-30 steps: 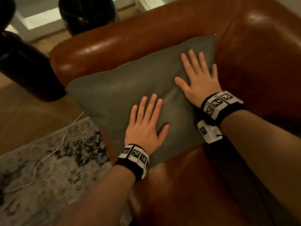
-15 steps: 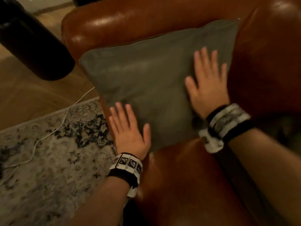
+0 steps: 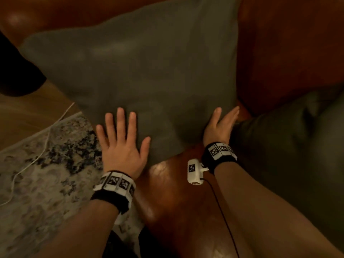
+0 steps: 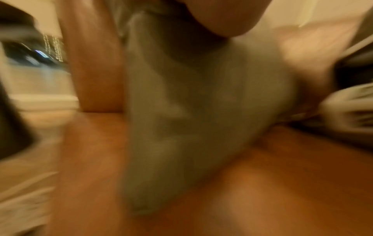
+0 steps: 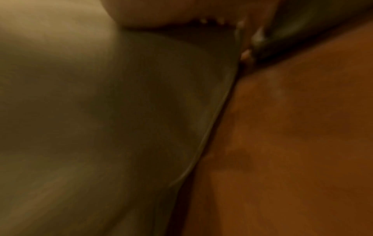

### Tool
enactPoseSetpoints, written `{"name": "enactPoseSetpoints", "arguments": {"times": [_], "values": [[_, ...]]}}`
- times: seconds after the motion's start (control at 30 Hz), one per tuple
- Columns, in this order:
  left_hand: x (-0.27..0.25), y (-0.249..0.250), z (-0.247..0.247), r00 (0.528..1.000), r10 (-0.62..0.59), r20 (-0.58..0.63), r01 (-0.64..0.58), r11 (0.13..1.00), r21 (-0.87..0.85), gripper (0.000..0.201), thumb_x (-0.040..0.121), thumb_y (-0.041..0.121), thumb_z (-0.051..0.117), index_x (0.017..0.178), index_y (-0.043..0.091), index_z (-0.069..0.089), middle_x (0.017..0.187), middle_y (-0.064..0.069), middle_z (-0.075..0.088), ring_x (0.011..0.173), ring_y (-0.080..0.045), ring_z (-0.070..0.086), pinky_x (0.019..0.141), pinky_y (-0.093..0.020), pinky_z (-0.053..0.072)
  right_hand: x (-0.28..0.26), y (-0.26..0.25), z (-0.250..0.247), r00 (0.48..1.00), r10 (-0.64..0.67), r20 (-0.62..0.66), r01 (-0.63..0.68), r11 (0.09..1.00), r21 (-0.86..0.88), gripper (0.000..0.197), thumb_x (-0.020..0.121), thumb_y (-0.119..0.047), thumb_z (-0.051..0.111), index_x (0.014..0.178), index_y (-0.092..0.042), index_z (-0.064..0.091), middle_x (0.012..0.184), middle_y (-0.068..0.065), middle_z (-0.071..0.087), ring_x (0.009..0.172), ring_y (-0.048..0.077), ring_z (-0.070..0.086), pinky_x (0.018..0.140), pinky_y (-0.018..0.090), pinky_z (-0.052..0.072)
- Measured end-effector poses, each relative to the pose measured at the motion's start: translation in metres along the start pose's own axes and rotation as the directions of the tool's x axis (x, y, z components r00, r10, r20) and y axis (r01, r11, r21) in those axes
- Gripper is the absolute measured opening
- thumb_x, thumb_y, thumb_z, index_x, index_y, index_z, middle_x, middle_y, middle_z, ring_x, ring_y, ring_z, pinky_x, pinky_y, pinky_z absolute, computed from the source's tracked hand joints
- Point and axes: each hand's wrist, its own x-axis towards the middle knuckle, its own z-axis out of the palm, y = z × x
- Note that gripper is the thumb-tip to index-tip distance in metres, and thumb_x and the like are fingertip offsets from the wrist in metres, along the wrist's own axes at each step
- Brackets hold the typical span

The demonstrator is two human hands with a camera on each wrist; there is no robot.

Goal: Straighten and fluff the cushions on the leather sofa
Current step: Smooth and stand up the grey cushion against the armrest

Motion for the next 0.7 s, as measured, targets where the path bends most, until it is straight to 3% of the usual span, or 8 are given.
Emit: {"name": "enactPoseSetpoints", "arguments": {"times": [0.07, 0.17, 0.3, 0.4, 0.47, 0.53, 0.6, 0.7], "values": [[-0.003, 0.030, -0.001, 0.989, 0.151, 0.001, -0.151, 0.988, -0.039, 0.076, 0.095, 0.052, 0.038, 0.156, 0.024, 0.003, 0.162, -0.009, 0.007, 0.147, -0.039, 0.001, 0.120, -0.049, -0.008, -0.009, -0.007, -0.004, 1.000, -0.025, 0.019, 0.025, 1.000, 0.010, 0.088, 0.090, -0.067, 0.015, 0.156, -0.011, -0.002, 0.165, 0.009, -0.003, 0.152, 0.022, -0.002, 0.123, 0.043, 0.005], [-0.017, 0.054, 0.018, 0.900, 0.418, 0.126, -0.424, 0.905, 0.025, 0.074, 0.094, 0.041, 0.053, 0.155, 0.033, 0.011, 0.164, -0.001, 0.005, 0.147, -0.031, 0.003, 0.121, -0.044, -0.007, -0.028, -0.014, -0.005, 0.948, -0.302, 0.100, 0.316, 0.929, -0.192, 0.076, 0.097, -0.059, 0.019, 0.156, -0.016, -0.003, 0.165, 0.006, -0.006, 0.152, 0.024, -0.003, 0.121, 0.045, 0.006], [-0.042, 0.004, 0.025, 0.834, 0.419, 0.360, -0.471, 0.879, 0.069, 0.077, 0.086, 0.018, 0.043, 0.156, 0.032, 0.013, 0.164, 0.007, -0.009, 0.150, -0.018, -0.012, 0.120, -0.037, -0.010, -0.016, 0.003, -0.022, 0.930, -0.309, 0.199, 0.359, 0.879, -0.314, 0.079, 0.095, -0.063, 0.023, 0.156, -0.020, -0.002, 0.165, 0.000, -0.004, 0.152, 0.026, -0.002, 0.120, 0.052, 0.016], [-0.044, -0.007, -0.005, 0.826, 0.419, 0.379, -0.465, 0.885, 0.035, 0.076, 0.086, 0.028, 0.046, 0.156, 0.031, 0.014, 0.165, 0.003, 0.004, 0.151, -0.025, -0.004, 0.121, -0.041, -0.002, -0.013, -0.027, -0.041, 0.906, -0.375, 0.198, 0.415, 0.877, -0.240, 0.073, 0.098, -0.054, 0.025, 0.157, -0.020, 0.000, 0.165, 0.004, -0.002, 0.152, 0.023, -0.004, 0.121, 0.050, 0.014], [-0.019, 0.013, -0.038, 0.903, 0.319, 0.287, -0.322, 0.946, -0.041, 0.076, 0.089, 0.039, 0.050, 0.155, 0.032, 0.013, 0.164, 0.001, 0.008, 0.149, -0.034, 0.008, 0.120, -0.047, 0.000, -0.009, -0.074, -0.050, 0.826, -0.532, 0.186, 0.560, 0.812, -0.165, 0.064, 0.101, -0.044, 0.027, 0.157, -0.020, 0.007, 0.165, 0.002, 0.004, 0.152, 0.021, -0.005, 0.122, 0.050, 0.011], [0.035, 0.039, -0.067, 0.968, 0.216, 0.126, -0.206, 0.975, -0.085, 0.073, 0.093, 0.042, 0.045, 0.156, 0.029, 0.010, 0.163, -0.001, 0.006, 0.148, -0.038, 0.008, 0.120, -0.049, -0.002, 0.003, -0.127, -0.050, 0.692, -0.685, 0.230, 0.721, 0.673, -0.166, 0.057, 0.101, -0.038, 0.029, 0.155, -0.022, 0.019, 0.164, 0.000, 0.011, 0.152, 0.023, 0.000, 0.122, 0.049, 0.008], [0.098, 0.054, -0.088, 0.992, 0.121, 0.042, -0.116, 0.989, -0.088, 0.067, 0.096, 0.044, 0.037, 0.156, 0.025, 0.013, 0.164, -0.004, 0.006, 0.150, -0.036, 0.003, 0.121, -0.050, -0.001, 0.020, -0.173, -0.039, 0.552, -0.756, 0.353, 0.834, 0.499, -0.234, 0.056, 0.100, -0.040, 0.028, 0.154, -0.026, 0.024, 0.163, -0.002, 0.016, 0.152, 0.024, 0.004, 0.121, 0.051, 0.007], [0.168, 0.043, -0.096, 0.983, 0.109, 0.151, -0.112, 0.994, 0.013, 0.066, 0.098, 0.054, 0.024, 0.156, 0.027, 0.013, 0.164, -0.004, 0.011, 0.151, -0.032, 0.004, 0.120, -0.053, 0.001, 0.049, -0.208, -0.025, 0.403, -0.708, 0.579, 0.906, 0.221, -0.360, 0.057, 0.101, -0.047, 0.020, 0.156, -0.032, 0.016, 0.165, -0.006, 0.011, 0.152, 0.023, 0.002, 0.120, 0.055, 0.005]]}}
